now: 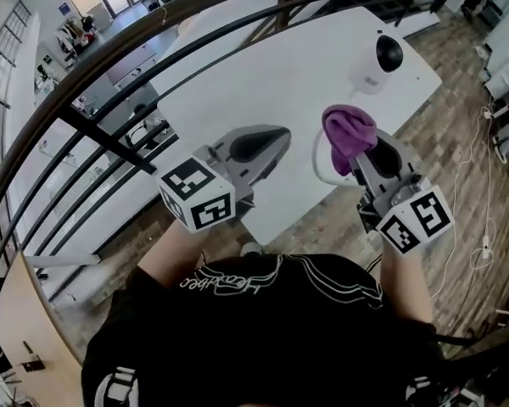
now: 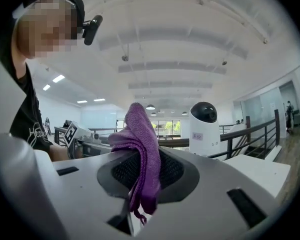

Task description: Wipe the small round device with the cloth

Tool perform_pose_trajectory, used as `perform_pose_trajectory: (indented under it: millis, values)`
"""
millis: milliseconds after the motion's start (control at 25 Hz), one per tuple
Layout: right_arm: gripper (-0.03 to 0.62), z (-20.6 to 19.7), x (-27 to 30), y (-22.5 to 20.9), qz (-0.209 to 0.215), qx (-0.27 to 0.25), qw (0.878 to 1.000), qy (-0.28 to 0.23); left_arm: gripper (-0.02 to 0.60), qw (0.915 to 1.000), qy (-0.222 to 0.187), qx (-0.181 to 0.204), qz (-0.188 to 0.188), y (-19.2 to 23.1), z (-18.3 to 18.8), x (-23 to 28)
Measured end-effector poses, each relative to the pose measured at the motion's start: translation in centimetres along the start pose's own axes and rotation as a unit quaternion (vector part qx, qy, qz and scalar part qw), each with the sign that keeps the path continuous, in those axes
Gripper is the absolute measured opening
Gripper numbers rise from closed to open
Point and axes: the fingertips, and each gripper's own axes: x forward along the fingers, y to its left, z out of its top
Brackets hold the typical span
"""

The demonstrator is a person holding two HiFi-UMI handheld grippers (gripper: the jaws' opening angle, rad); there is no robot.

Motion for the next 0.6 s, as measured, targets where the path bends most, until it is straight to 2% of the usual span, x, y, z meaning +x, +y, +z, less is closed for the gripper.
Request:
perform_pose_trajectory:
  millis: [160,360,600]
  values:
    - [0.066,-0.9,-7.0,3.1,0.047,0.042,0.998,-0.017,0.008,0.9995,-0.013,0.006,0.030,-8.4,-0.3,-2.5]
    - [0.066,-3.1,-17.6,5.4,0.084,0.068,0.994,-0.011,0.008,0.9984,0.003,0.019,0.054,-20.1,-3.9,-1.2]
    - [0.066,-4.7,-26.2,8.7,0.118,0.107,0.987,-0.011,0.008,0.9970,0.010,0.026,0.073,-29.8,-7.7,-1.6]
